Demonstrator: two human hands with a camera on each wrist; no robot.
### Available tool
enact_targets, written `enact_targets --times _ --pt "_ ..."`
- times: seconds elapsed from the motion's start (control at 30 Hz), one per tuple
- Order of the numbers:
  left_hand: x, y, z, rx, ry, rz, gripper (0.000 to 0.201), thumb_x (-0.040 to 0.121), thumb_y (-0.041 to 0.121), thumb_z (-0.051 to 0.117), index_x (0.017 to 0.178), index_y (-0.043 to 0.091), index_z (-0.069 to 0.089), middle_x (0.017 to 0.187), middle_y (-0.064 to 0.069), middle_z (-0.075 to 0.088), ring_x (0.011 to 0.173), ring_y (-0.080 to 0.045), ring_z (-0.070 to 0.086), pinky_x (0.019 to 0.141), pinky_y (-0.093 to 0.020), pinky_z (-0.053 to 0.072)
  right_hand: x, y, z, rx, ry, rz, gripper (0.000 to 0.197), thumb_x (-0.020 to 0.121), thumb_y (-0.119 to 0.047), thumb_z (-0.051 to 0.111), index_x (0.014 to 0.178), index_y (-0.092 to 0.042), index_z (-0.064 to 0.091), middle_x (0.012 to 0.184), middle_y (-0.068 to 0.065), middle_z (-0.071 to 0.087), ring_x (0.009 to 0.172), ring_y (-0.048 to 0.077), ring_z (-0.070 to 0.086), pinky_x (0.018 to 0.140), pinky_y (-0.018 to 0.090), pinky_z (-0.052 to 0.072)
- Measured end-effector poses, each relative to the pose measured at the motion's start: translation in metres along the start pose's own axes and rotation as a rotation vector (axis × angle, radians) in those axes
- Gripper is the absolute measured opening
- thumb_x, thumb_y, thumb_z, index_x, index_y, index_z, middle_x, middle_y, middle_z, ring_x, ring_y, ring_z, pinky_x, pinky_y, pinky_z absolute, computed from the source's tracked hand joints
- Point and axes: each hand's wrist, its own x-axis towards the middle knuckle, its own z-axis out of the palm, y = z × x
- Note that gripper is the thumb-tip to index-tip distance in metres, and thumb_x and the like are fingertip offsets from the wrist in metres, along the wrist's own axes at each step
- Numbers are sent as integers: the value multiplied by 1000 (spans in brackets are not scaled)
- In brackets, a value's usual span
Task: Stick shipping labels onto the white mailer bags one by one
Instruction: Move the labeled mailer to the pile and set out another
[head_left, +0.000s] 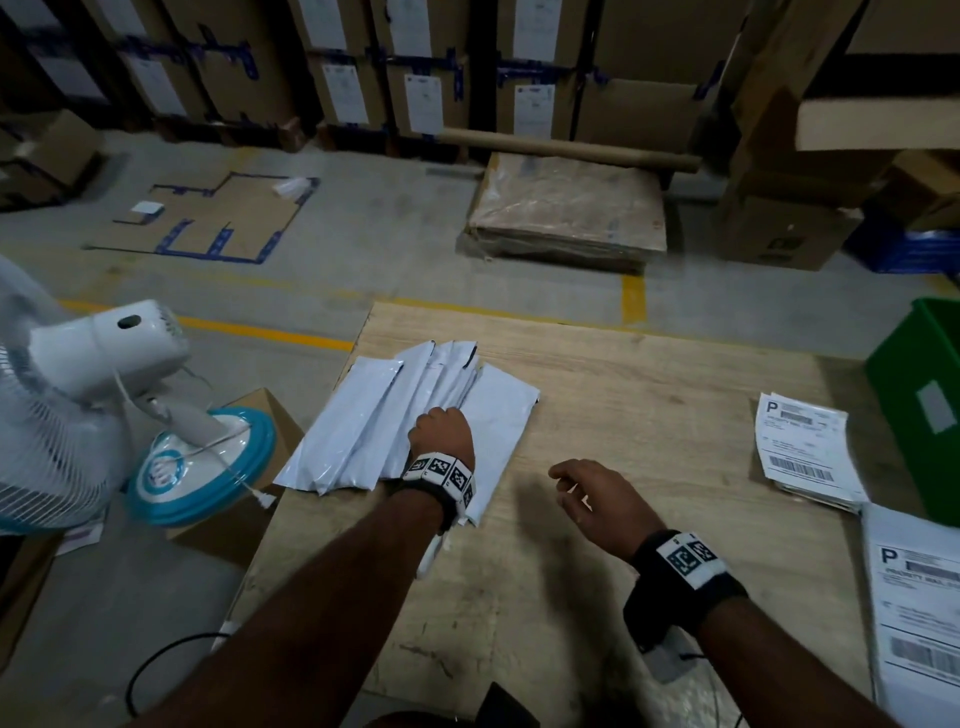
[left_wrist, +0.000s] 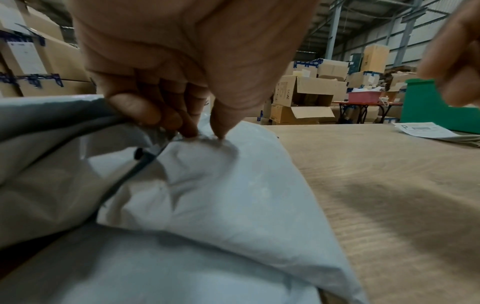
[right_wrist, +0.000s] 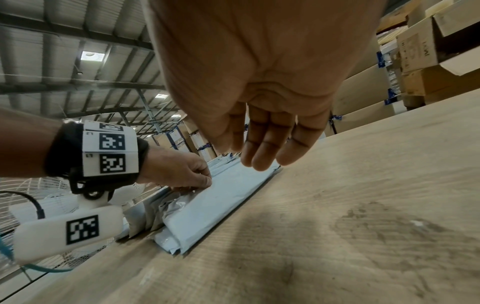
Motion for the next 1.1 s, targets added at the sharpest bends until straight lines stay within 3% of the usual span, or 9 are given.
enact_targets --times 0.17,0.33,0.4,0.5,0.7,0.83,0.93,1.03,1.1 --pt "4 -4 4 -40 -7 12 25 90 7 49 115 7 50 117 -12 57 108 -30 58 86 -39 48 -7 0 4 1 0 27 26 89 -15 58 115 -18 61 102 -3 61 85 9 58 79 22 46" --pt "3 -8 -2 -104 26 16 20 87 14 60 107 11 57 105 -10 61 98 -29 62 78 -35 50 -9 3 0 -14 -6 34 23 90 -17 58 112 -18 63 102 -2 63 84 9 58 77 20 44" --pt "5 -10 1 -134 -6 52 24 94 14 49 117 10 51 116 -12 54 108 -32 56 84 -38 48 -6 4 -1 -19 -2 38 23 90 -18 58 112 -18 63 102 -2 63 83 8 58 75 18 42" --pt "5 -14 3 -208 -1 98 23 97 17 43 118 11 48 119 -14 49 105 -34 56 83 -41 48 -2 3 1 -15 -19 45 23 90 -19 58 112 -18 63 103 -1 63 83 9 57 75 19 42" --pt "1 -20 -7 -472 -16 250 12 99 26 44 101 16 51 101 -8 55 86 -28 57 80 -43 51 2 2 13 -13 -70 131 31 91 -24 56 121 -17 56 114 3 61 88 9 55 78 21 41" --pt "-9 -21 -16 -667 -57 365 8 97 26 49 93 20 48 82 -7 63 77 -26 61 72 -37 50 -1 3 16 103 -68 256 52 93 -36 55 139 -13 41 127 6 60 107 19 61 87 27 45" --pt "-17 -18 -21 -777 -114 451 10 97 24 51 89 23 45 82 -9 66 76 -26 67 72 -39 55 -3 5 13 211 -14 312 64 93 -42 54 145 -13 31 128 9 61 111 22 61 91 32 48" --pt "-24 -7 -25 -821 -148 511 10 97 23 52 89 21 46 83 -8 66 77 -25 67 75 -43 56 -5 6 4 250 56 314 55 91 -41 57 136 -15 40 119 7 64 104 23 62 82 31 47" --pt "-27 1 -25 -828 -168 527 10 96 23 53 89 20 47 85 -10 66 78 -26 66 77 -46 55 -6 7 -1 259 98 310 49 90 -37 60 132 -16 45 117 4 64 102 23 61 85 35 49"
